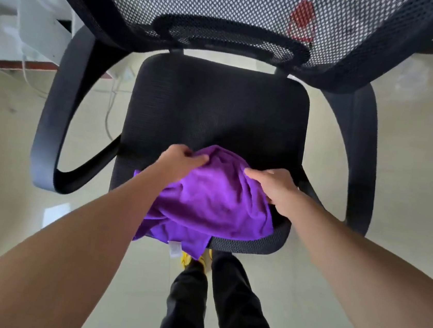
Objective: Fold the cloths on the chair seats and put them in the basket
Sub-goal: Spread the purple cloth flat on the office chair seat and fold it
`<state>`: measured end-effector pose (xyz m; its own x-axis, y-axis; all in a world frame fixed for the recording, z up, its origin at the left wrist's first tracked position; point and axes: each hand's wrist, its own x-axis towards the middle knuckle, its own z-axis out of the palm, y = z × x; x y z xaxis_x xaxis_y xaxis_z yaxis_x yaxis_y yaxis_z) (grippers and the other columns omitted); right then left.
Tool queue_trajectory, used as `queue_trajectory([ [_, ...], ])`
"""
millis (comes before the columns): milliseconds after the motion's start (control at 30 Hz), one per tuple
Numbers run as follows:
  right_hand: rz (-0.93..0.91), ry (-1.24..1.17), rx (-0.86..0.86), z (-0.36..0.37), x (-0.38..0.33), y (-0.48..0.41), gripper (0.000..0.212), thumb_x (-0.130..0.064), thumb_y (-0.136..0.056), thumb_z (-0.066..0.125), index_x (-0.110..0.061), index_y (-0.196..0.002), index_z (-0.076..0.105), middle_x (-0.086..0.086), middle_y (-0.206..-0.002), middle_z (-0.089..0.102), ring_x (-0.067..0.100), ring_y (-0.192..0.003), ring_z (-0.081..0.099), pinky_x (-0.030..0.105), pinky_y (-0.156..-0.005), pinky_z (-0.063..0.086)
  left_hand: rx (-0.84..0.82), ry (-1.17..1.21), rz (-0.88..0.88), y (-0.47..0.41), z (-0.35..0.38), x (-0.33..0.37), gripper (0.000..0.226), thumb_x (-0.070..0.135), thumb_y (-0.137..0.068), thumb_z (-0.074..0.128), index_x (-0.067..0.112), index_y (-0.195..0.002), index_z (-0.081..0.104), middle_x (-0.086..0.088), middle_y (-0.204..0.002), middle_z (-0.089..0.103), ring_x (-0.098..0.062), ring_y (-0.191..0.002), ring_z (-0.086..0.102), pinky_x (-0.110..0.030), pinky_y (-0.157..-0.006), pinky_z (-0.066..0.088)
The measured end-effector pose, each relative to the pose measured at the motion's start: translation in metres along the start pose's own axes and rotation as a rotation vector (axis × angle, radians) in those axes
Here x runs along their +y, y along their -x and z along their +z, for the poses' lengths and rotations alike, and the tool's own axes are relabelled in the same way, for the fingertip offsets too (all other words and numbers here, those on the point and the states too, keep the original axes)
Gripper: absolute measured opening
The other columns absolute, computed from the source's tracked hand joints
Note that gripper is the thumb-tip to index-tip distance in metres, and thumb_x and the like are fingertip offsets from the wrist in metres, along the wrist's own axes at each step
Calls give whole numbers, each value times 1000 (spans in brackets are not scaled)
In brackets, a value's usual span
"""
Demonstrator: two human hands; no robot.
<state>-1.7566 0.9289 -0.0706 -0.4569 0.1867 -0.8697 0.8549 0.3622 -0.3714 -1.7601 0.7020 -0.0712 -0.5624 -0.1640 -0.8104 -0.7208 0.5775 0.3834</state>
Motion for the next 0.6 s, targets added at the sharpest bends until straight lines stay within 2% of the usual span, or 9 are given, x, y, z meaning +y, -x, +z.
queue_trajectory([
  [67, -80, -16, -22, 6, -11, 6, 9, -17, -77, 76, -8, -78, 73, 2, -68, 67, 14, -65, 61, 20, -53, 43, -59, -176, 44, 8, 7, -1, 31, 32, -76, 74, 2, -79, 65, -19, -75, 65, -34, -81, 66, -31, -62, 40],
  [100, -177, -36, 32, 6, -15, 9, 4, -11, -79, 72, -11, -76, 73, -1, -69, 67, 13, -69, 62, 20, -56, 46, -23, -222, 76, 12, 6, -4, 26, 27, -75, 74, 4, -72, 62, -18, -70, 63, -37, -83, 66, -30, -60, 38],
  [200, -539, 21, 369, -9, -26, 17, 16, -8, -87, 59, -7, -79, 73, 0, -73, 68, 12, -73, 61, 23, -71, 48, 301, -52, 181, 22, -9, -9, 21, 20, -76, 70, 9, -69, 54, -4, -61, 53, -35, -73, 58, -29, -60, 32],
  [267, -674, 15, 500, -17, -25, 22, 18, -10, -91, 55, -6, -85, 70, 1, -76, 66, 12, -73, 59, 23, -72, 46, 505, 126, 247, 27, -18, -10, 20, 17, -79, 65, 10, -75, 47, 2, -61, 48, -28, -66, 48, -30, -61, 27],
  [300, -698, 8, 533, -18, -20, 23, 17, -12, -93, 53, -7, -89, 69, -1, -79, 65, 12, -75, 59, 23, -73, 46, 542, 166, 283, 30, -18, -10, 20, 15, -81, 62, 10, -77, 43, 3, -61, 46, -27, -65, 45, -29, -60, 25],
  [367, -694, 26, 584, -15, -8, 25, 16, -13, -95, 51, -10, -93, 67, -4, -83, 64, 13, -76, 58, 27, -74, 46, 515, 192, 286, 34, -13, -15, 18, 13, -85, 58, 10, -83, 41, 0, -66, 48, -27, -69, 44, -30, -62, 25],
  [433, -570, 148, 559, -15, 12, 20, 16, -12, -95, 50, -11, -94, 66, 0, -85, 65, 20, -80, 60, 33, -76, 47, 405, 196, 121, 32, -6, -26, 15, 11, -84, 58, 9, -89, 44, -6, -80, 53, -26, -76, 47, -31, -67, 32],
  [533, -273, 583, 275, -20, 38, 8, 17, -18, -91, 53, -14, -94, 70, 9, -98, 71, 32, -95, 64, 34, -80, 49, 171, 334, -107, 24, -4, -41, 22, 4, -78, 63, 9, -93, 48, -14, -85, 55, -22, -68, 49, -29, -60, 39],
  [600, -249, 673, 155, -17, 35, 5, 19, -27, -89, 57, -16, -93, 71, 8, -96, 73, 31, -94, 66, 34, -80, 52, 78, 432, -136, 18, -5, -39, 19, 10, -79, 67, 11, -92, 53, -13, -79, 56, -18, -56, 50, -21, -47, 37],
])
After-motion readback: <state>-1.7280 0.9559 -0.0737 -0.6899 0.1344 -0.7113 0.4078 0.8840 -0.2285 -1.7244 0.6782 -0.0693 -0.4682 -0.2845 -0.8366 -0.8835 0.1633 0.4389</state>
